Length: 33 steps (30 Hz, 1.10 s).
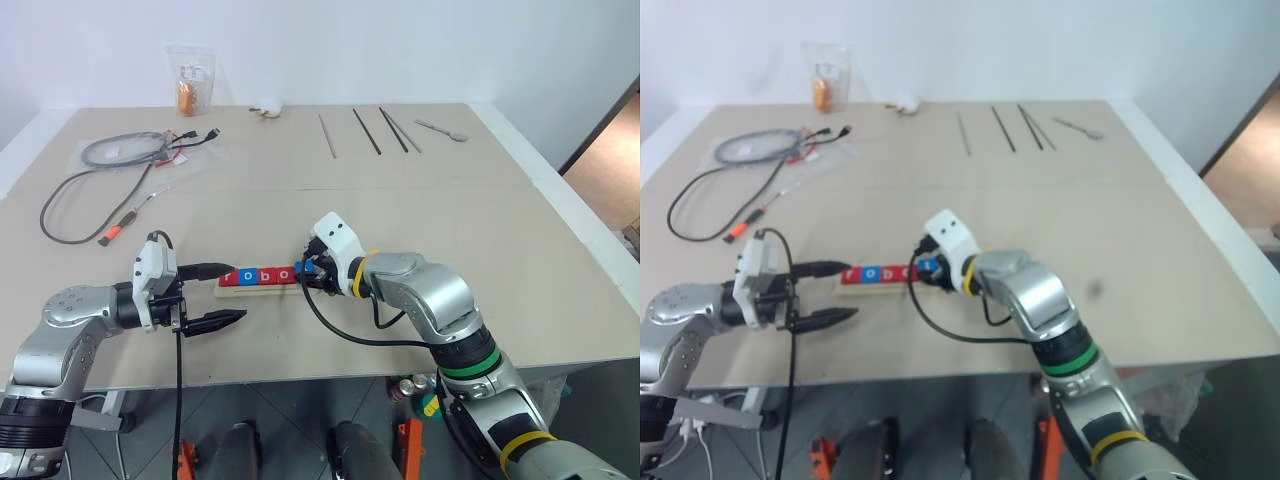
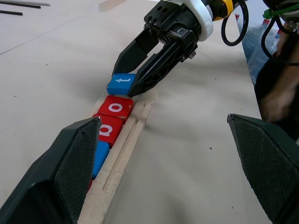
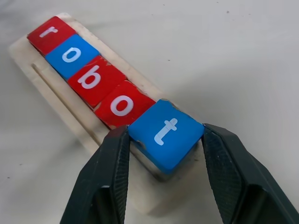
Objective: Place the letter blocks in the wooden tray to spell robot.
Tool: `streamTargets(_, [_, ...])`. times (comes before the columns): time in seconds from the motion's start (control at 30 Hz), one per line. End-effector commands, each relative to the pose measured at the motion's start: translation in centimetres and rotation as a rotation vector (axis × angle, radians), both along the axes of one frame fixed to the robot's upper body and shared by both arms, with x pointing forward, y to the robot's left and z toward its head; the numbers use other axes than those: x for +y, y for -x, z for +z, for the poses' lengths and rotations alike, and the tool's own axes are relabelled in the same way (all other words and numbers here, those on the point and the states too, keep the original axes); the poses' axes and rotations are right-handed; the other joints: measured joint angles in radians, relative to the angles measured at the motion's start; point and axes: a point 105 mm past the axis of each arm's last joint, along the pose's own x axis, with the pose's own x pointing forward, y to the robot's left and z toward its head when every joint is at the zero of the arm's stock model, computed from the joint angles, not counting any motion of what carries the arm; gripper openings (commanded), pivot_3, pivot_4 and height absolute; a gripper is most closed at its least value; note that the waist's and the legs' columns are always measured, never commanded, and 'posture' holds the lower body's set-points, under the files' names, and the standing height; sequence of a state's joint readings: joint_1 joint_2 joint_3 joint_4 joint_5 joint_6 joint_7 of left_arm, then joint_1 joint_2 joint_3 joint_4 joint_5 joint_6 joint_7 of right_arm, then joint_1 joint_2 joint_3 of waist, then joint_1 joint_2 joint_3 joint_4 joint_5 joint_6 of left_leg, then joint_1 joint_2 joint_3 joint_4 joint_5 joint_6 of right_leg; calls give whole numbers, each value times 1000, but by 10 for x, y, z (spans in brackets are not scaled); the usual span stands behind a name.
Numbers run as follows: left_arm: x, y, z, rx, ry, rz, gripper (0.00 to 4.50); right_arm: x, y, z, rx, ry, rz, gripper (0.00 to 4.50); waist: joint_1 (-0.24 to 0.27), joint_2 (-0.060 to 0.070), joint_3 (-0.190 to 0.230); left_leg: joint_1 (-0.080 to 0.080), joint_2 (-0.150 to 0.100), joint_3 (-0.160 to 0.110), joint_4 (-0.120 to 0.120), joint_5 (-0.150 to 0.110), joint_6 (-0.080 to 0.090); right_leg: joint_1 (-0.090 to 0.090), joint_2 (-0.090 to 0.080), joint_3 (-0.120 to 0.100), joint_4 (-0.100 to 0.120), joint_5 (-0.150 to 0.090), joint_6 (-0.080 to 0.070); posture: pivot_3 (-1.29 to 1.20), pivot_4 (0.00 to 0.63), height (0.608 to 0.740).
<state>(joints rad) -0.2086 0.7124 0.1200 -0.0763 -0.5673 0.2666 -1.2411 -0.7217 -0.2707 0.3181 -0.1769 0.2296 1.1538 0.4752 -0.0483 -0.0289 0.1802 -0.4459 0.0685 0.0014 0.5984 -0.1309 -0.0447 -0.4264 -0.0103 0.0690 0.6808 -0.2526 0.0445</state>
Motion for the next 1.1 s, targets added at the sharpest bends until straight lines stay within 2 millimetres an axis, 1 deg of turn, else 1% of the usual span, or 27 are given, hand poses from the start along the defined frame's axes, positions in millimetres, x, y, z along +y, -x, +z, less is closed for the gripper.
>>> streamTargets(0.03, [-1,0,9,-48,11,-1,4500,-1,-3,18,-62,-19,0,1773,0,0,0,0,0,0,0,0,0,0,0,0,0,0,0,0,150,740])
streamTargets(0.27, [-2,-1,12,-53,19,1,4500,1,-2,14,-62,-10,5,1773,0,0,0,0,0,0,0,0,0,0,0,0,0,0,0,0,150,740])
streamTargets(0.47, [-1,1,12,-50,18,5,4500,10,2,13,-47,-27,33,1773,0,0,0,0,0,0,0,0,0,0,0,0,0,0,0,0,150,740])
streamTargets(0.6, [0,1,12,-50,16,11,4500,12,4,11,-41,-22,50,1773,0,0,0,0,0,0,0,0,0,0,0,0,0,0,0,0,150,740])
streamTargets(1.1, [-1,1,10,-48,21,14,4500,7,4,11,-45,-5,52,1773,0,0,0,0,0,0,0,0,0,0,0,0,0,0,0,0,150,740])
